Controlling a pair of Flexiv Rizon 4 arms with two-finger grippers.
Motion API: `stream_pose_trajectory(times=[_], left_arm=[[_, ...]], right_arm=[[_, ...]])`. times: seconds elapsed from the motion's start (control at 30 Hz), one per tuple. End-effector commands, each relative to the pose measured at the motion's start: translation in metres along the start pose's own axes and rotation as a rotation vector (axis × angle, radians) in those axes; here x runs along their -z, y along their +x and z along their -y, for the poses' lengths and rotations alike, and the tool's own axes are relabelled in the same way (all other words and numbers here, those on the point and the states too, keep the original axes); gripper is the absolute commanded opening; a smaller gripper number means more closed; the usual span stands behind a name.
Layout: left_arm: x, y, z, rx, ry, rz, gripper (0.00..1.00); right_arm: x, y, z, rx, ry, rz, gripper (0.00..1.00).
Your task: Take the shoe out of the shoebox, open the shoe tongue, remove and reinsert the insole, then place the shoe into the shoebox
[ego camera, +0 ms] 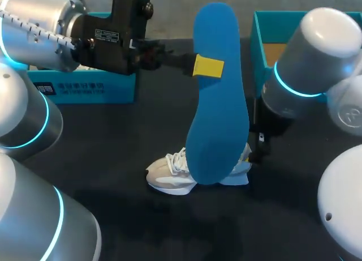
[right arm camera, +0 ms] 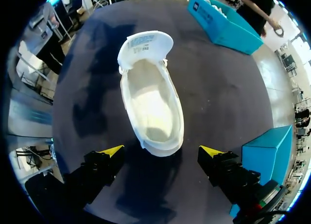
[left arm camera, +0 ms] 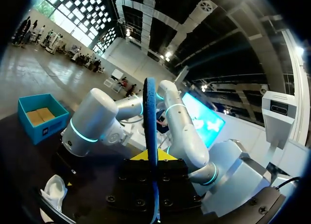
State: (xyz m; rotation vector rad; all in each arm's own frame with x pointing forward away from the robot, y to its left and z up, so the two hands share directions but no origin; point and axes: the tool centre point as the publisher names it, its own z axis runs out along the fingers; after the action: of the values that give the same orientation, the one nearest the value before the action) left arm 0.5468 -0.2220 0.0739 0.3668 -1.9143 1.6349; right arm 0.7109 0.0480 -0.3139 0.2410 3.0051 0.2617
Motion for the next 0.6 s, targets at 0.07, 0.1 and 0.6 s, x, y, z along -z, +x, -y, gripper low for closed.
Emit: stream_pose_trajectory(times=[0.07, 0.1, 0.6], left_arm=[[-0.0001, -0.0001, -0.0002, 0.0, -0.001, 0.0, 0.0], [-0.0001, -0.0001, -0.0002, 0.0, -0.001, 0.0, 0.0], [-0.0001, -0.0001, -0.0002, 0.0, -0.001, 0.0, 0.0]], right_arm=[[0.0007, 0.001, -0.004, -0.008, 0.088, 0.014, 1.0], [0.0007, 0.001, -0.004, -0.008, 0.088, 0.014, 1.0], [0.0007, 0.001, -0.004, -0.008, 0.088, 0.014, 1.0]])
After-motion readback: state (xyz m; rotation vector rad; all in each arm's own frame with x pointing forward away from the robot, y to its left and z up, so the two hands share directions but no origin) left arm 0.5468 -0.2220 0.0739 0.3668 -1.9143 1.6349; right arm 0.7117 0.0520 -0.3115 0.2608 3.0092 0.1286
